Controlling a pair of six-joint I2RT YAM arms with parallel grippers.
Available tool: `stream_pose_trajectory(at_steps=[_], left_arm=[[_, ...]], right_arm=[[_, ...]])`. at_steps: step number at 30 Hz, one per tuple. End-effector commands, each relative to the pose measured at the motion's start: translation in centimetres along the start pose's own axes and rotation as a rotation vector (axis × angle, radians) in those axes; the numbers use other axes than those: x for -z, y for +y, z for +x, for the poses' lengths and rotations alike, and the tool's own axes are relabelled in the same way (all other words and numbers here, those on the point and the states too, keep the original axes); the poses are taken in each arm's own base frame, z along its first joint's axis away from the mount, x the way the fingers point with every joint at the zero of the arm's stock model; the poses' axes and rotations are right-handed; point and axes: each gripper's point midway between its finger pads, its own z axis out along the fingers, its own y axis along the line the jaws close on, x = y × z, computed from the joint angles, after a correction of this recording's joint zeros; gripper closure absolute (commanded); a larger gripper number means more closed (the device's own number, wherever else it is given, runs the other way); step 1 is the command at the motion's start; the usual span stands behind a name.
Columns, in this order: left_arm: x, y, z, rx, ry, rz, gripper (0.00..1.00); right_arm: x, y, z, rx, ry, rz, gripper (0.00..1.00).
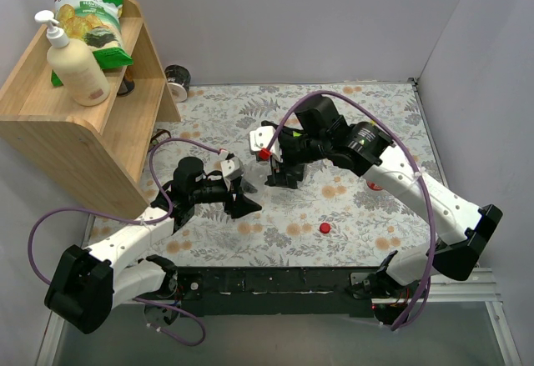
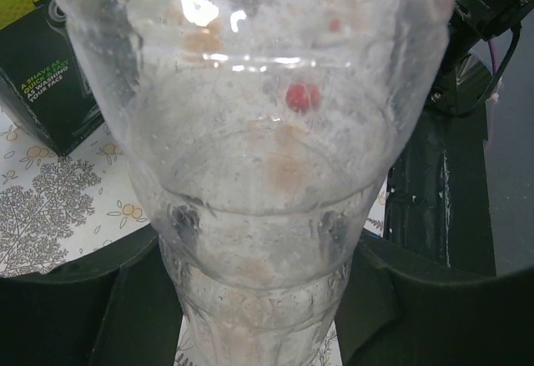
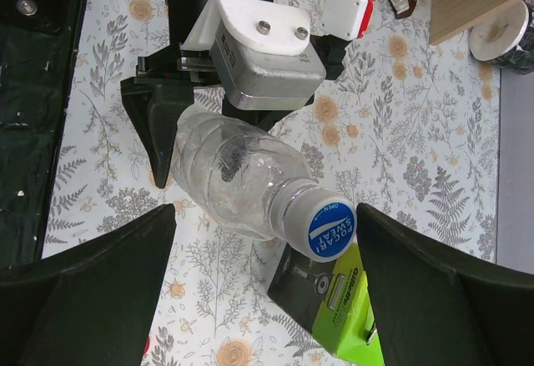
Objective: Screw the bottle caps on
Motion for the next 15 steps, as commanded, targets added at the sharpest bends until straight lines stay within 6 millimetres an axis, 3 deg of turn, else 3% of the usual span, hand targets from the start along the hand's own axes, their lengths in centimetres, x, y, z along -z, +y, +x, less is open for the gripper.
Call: stream_pose_trajectory(at_steps=[1, 15], left_arm=[[0.15, 0.57, -1.54, -0.02, -0.048, -0.037, 1.0], [0.52, 1.43, -1.68, -0.009, -0.072, -0.097, 1.0]], right_arm=[[0.74, 0.83, -0.27, 0.005, -0.011, -0.002, 0.06], [0.85, 0.4, 0.58, -0.046, 0.033, 0.033, 0.06]])
